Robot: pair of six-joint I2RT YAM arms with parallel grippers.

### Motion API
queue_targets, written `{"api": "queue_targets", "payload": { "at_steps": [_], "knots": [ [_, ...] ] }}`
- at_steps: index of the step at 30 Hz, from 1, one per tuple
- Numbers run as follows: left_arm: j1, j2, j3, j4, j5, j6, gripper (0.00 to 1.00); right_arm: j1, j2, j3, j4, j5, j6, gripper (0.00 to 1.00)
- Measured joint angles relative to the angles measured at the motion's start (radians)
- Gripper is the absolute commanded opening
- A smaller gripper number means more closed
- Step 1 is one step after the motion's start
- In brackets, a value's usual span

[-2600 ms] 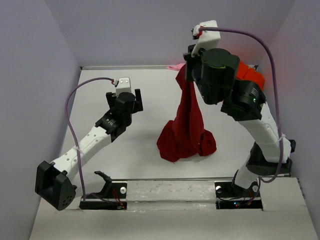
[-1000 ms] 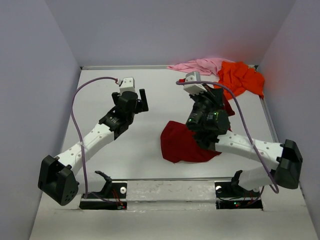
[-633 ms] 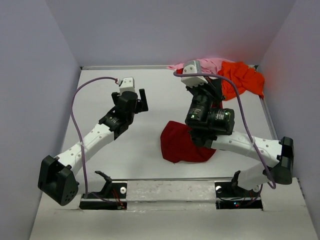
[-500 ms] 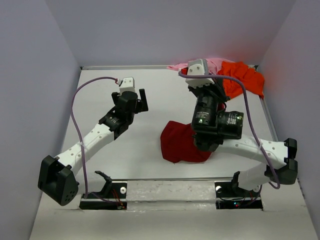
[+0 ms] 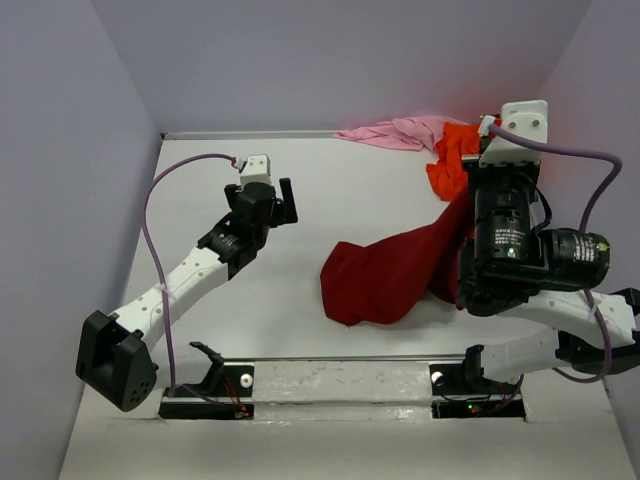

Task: Fold and stack the t-shirts
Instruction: Flatten out the crumpled T-shirt at the center of the board.

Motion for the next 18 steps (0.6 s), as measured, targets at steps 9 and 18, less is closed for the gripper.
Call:
{"api": "queue_targets", "payload": {
  "at_steps": [9, 18],
  "knots": [
    [0.000, 0.000, 0.000, 0.000, 0.006, 0.002, 0.99, 0.000, -0.053, 0.202, -0.587, -0.100, 0.565, 0.00],
    [0.000, 0.012, 0.000, 0.000, 0.026, 0.004, 0.99, 0.000, 0.075, 0.286, -0.781, -0.124, 0.670, 0.00]
  ]
}}
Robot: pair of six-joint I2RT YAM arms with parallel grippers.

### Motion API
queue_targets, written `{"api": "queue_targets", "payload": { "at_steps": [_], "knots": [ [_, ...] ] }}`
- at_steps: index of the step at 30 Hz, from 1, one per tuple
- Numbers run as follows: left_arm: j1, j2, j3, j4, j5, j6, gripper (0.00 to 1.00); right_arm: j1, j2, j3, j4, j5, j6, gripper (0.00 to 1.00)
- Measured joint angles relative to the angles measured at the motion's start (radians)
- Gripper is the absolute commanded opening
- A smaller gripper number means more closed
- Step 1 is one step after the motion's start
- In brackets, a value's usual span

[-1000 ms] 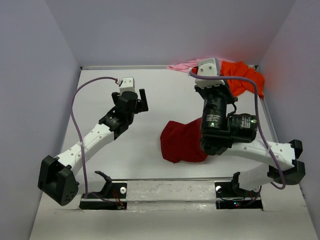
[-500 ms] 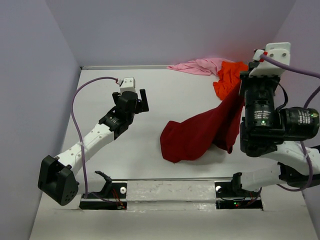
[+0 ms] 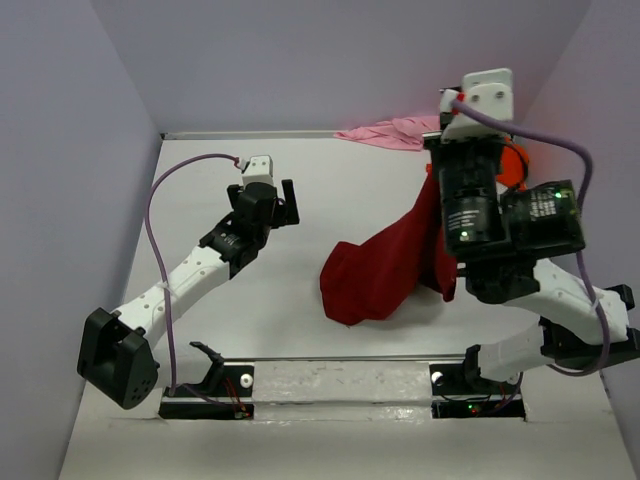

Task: Fold and stack the t-shirts
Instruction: Flatten out the crumpled T-shirt at the center of the board.

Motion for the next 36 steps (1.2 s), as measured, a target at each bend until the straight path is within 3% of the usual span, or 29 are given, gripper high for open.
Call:
{"api": "queue_targets", "payload": {
  "at_steps": [10, 16, 24, 29, 36],
  "knots": [
    [0.000, 0.005, 0.000, 0.000, 0.001, 0.003, 0.99, 0.000, 0.219, 0.211, -0.105, -0.026, -0.038, 0.00],
    [0.000, 0.016, 0.000, 0.000, 0.005, 0.003, 0.99, 0.000, 0.198, 0.417, -0.161, -0.050, 0.022, 0.00],
    [0.000, 0.037, 0.000, -0.001, 0.027, 0.003, 0.99, 0.011, 0.089, 0.523, -0.163, -0.061, 0.068, 0.00],
    [0.000, 0.037, 0.000, -0.001, 0.029, 0.004, 0.99, 0.055, -0.067, 0.373, -0.300, -0.118, 0.295, 0.00],
    [0.000, 0.038, 0.000, 0.000, 0.043, 0.004, 0.99, 0.066, -0.327, -0.014, -0.531, -0.165, 0.647, 0.00]
  ]
}}
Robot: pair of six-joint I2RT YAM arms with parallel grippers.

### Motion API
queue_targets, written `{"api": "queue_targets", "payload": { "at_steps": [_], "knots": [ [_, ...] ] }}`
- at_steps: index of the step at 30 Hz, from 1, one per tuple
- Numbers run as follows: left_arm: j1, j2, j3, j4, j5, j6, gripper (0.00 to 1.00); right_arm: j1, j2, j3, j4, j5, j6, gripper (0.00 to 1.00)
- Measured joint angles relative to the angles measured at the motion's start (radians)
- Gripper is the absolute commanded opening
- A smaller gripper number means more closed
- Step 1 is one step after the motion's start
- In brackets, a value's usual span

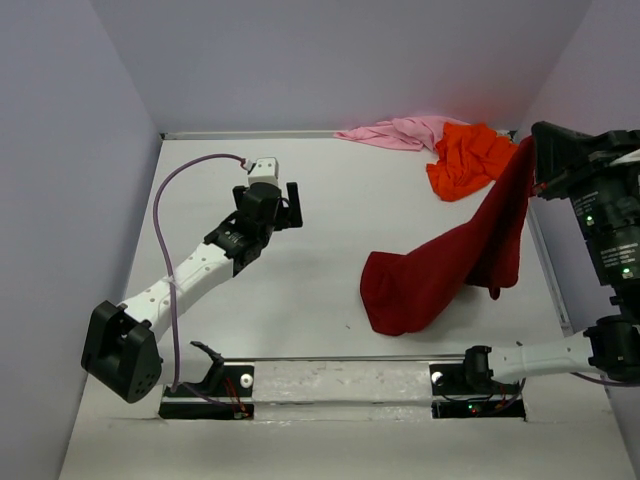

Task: Fold and stack the t-shirts
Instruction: Flatten out the crumpled T-shirt at the center of the board.

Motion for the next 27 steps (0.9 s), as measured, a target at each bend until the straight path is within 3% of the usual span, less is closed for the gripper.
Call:
{"api": "queue_targets", "payload": {
  "at_steps": [10, 21, 27],
  "knots": [
    [0.000, 0.000, 0.000, 0.001, 0.010, 0.005, 0.99, 0.000, -0.190, -0.578, -0.143, 0.037, 0.305, 0.00],
    [0.000, -0.007, 0.000, 0.002, 0.014, 0.007, 0.99, -0.013, -0.380, -0.836, -0.389, 0.077, 0.665, 0.00],
    [0.000, -0.014, 0.000, 0.001, 0.018, 0.007, 0.99, -0.113, -0.315, -0.993, -0.451, -0.024, 0.853, 0.00]
  ]
}}
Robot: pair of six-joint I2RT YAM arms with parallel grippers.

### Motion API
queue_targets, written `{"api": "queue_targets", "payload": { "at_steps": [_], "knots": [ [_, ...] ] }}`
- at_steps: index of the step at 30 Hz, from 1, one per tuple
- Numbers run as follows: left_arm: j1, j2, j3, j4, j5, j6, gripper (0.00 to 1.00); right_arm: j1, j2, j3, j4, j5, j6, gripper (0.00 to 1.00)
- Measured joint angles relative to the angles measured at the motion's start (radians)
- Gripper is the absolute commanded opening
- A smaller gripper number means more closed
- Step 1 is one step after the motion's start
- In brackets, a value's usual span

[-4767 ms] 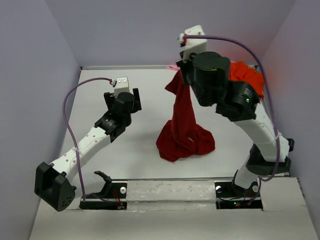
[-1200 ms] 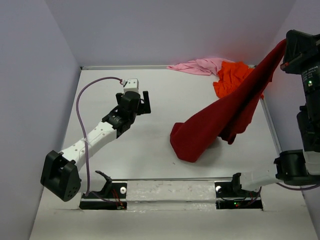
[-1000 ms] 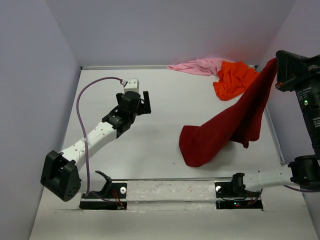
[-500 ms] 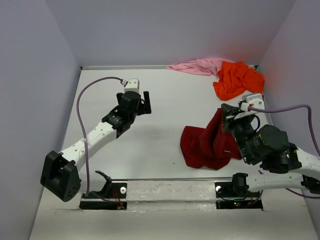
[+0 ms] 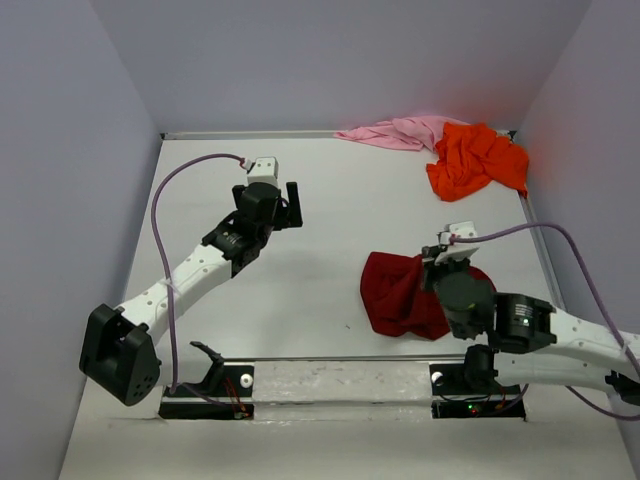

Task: Fold and stack the t-shirts
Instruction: Flatten out the crumpled T-shirt at the center of the board.

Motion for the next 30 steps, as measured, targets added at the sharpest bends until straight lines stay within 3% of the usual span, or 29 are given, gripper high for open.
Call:
{"api": "queue_targets", "payload": {
  "at_steps": [7, 13, 22, 30],
  "knots": [
    [0.000, -0.008, 0.000, 0.000, 0.000, 0.000, 0.99, -0.121, 0.142, -0.066, -0.051, -0.120, 0.120, 0.00],
    [0.000, -0.009, 0.000, 0.001, 0.002, 0.000, 0.99, -0.400, 0.192, -0.044, -0.009, -0.246, 0.090, 0.00],
    [0.000, -0.023, -0.001, 0.000, -0.003, 0.006, 0.99, -0.865, 0.435, 0.182, 0.170, -0.547, -0.047, 0.00],
    [-0.001, -0.049, -0.005, 0.000, -0.033, 0.018, 0.99, -1.024, 0.623, 0.261, 0.230, -0.623, -0.051, 0.00]
  ]
}}
